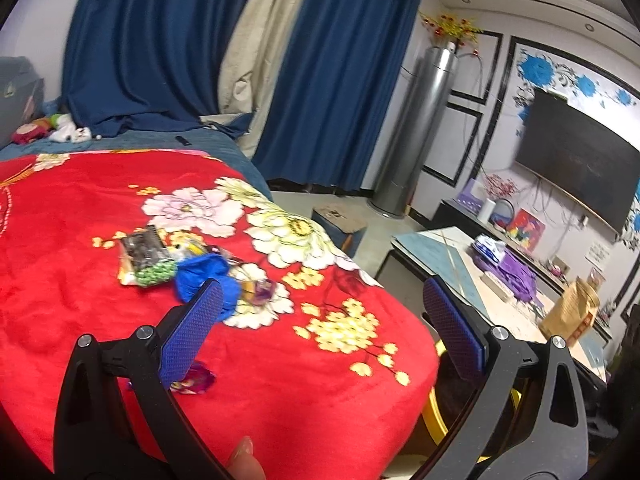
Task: Collect trash
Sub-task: 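Move both open tools back to the trash on the bedspread, then grasp the blue balloon bag with the right tool while the left tool grasps the black snack bag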
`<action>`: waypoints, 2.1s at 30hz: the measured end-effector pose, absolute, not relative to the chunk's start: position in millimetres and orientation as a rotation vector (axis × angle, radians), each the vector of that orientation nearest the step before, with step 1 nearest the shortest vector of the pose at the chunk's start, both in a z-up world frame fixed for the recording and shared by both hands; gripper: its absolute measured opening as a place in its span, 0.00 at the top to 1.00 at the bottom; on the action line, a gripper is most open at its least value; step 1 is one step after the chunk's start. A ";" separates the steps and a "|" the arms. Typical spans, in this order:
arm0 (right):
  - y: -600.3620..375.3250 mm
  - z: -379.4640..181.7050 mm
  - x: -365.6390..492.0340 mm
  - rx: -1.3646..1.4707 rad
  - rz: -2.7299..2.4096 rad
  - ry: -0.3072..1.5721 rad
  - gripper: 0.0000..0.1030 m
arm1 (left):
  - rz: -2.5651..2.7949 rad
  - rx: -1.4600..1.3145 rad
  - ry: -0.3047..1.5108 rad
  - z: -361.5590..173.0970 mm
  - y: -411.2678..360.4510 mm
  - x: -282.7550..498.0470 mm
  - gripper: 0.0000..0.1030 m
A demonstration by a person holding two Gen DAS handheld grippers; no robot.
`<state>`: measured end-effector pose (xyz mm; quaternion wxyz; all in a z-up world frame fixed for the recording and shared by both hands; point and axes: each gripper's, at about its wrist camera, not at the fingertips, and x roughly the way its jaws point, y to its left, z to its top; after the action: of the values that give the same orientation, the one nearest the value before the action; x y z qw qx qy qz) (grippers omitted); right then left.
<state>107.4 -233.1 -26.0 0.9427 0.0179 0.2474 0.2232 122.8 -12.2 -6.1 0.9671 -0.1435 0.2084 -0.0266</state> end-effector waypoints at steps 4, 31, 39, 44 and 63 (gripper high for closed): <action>-212.0 -24.4 110.8 0.009 0.495 0.506 0.24 | -0.020 -0.317 0.409 -5.1 5.9 122.3 0.11; -71.2 -29.5 160.6 -0.124 0.743 0.571 0.28 | 0.160 -0.458 0.469 -15.9 123.6 130.2 0.18; -37.5 -40.7 188.5 -0.133 0.809 0.639 0.43 | 0.157 -0.520 0.513 -24.6 149.1 146.2 0.38; -16.6 -50.4 204.5 -0.155 0.829 0.684 0.51 | 0.137 -0.553 0.562 -33.1 160.8 164.7 0.49; 4.8 -83.3 250.8 -0.112 0.793 0.807 0.77 | 0.128 -0.625 0.754 -67.2 166.9 227.7 0.57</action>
<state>250.8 4.8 -83.3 0.8428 -0.0531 0.3821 0.3754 227.7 166.9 -67.2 0.8806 -0.2999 0.3617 0.0613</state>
